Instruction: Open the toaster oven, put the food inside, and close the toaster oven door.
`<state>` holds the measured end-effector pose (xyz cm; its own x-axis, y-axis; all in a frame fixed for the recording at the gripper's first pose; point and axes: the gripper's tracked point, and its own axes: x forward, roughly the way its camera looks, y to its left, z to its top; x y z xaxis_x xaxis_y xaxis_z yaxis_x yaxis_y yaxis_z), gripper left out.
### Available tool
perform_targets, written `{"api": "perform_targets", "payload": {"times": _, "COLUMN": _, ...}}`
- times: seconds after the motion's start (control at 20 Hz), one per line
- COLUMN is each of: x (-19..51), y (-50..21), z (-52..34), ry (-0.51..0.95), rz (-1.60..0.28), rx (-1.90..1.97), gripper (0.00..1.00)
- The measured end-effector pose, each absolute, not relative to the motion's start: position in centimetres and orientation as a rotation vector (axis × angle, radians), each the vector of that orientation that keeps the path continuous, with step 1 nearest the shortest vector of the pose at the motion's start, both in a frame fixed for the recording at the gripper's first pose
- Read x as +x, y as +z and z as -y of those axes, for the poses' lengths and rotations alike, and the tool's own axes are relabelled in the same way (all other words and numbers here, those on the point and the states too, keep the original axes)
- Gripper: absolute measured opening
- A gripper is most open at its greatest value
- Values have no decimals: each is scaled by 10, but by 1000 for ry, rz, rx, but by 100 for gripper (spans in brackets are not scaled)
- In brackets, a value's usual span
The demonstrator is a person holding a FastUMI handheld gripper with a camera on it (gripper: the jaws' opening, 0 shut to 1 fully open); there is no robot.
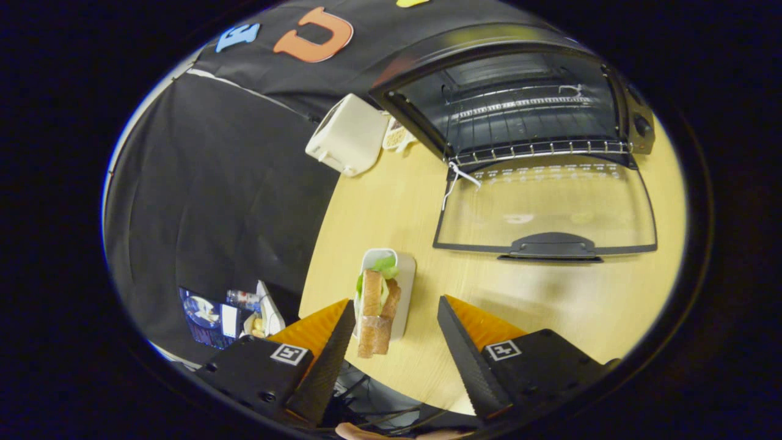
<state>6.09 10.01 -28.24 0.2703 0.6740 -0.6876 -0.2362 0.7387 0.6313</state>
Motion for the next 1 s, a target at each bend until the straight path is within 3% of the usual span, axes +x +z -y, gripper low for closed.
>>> {"api": "perform_targets", "payload": {"times": 0.25, "x": 56, "y": -293, "z": -128, "ry": 713, "rz": -1208, "rx": 452, "gripper": 81}}
{"api": "perform_targets", "payload": {"times": 0.6, "x": 47, "y": -305, "z": -145, "ry": 734, "rz": -1265, "rx": 453, "gripper": 45}}
{"api": "perform_targets", "payload": {"times": 1.0, "x": 40, "y": -278, "z": -136, "ry": 760, "rz": -1184, "rx": 496, "gripper": 37}}
